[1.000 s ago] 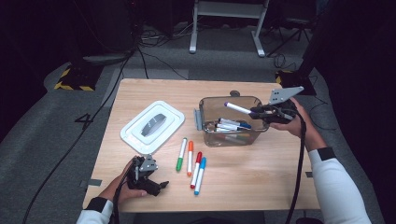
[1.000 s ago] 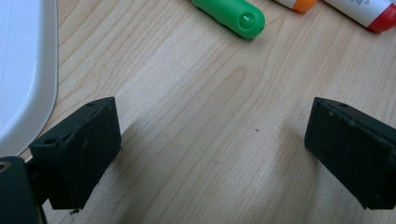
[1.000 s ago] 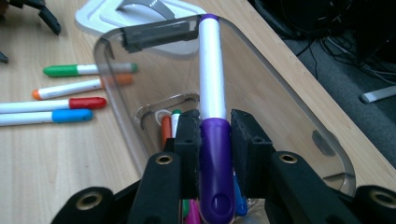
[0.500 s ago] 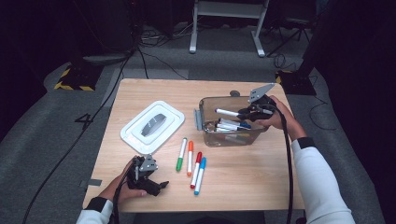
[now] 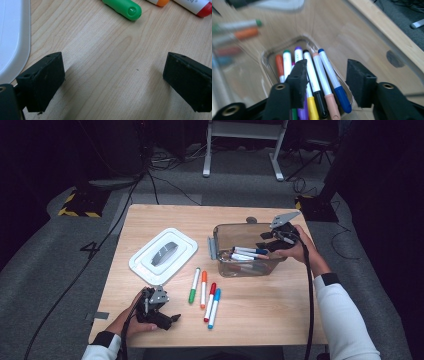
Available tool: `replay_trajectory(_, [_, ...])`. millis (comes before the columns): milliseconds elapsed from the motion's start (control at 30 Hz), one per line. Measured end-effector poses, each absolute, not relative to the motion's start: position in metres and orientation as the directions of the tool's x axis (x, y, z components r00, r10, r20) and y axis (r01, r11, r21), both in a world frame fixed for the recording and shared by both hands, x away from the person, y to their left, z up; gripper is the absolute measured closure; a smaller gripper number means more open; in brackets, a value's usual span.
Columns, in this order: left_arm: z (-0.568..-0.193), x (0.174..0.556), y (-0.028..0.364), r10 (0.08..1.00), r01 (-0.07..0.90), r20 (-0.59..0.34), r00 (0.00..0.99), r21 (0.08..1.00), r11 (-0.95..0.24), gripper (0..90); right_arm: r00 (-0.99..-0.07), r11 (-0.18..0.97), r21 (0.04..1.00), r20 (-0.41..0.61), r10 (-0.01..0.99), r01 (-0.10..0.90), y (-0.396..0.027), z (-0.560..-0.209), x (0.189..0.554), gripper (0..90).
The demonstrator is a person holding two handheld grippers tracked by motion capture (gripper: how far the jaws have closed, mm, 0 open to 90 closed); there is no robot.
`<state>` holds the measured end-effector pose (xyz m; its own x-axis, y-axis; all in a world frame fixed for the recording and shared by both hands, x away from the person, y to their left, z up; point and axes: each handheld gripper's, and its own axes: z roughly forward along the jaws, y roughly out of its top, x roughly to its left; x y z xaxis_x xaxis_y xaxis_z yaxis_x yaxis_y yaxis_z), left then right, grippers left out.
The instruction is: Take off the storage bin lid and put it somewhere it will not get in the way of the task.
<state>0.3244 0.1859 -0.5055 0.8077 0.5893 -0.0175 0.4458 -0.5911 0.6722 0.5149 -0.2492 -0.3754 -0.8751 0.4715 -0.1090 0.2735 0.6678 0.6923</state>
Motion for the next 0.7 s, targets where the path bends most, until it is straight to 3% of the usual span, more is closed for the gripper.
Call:
replay_trajectory(133, [-0.505, 0.324, 0.186, 0.59, 0.447, -0.017, 0.807, 0.672, -0.59, 4.2, -0.84, 0.607, 0.743, -0.114, 0.531, 0.283, -0.264, -0.364, 0.498, 32.8])
replay_trajectory(267, [-0.505, 0.324, 0.186, 0.591, 0.447, -0.018, 0.806, 0.672, -0.59, 4.2, -0.818, 0.556, 0.783, -0.11, 0.565, 0.279, -0.282, -0.354, 0.478, 25.3])
replay_trajectory(600, [-0.505, 0.324, 0.186, 0.591, 0.446, -0.017, 0.807, 0.672, -0.59, 4.2, -0.735, 0.503, 0.817, -0.154, 0.661, 0.281, -0.317, -0.365, 0.42, 23.6])
replay_trajectory(700, [-0.505, 0.324, 0.186, 0.591, 0.446, -0.016, 0.807, 0.672, -0.591, 4.2, -0.723, 0.455, 0.844, -0.123, 0.679, 0.284, -0.325, -0.371, 0.404, 22.8])
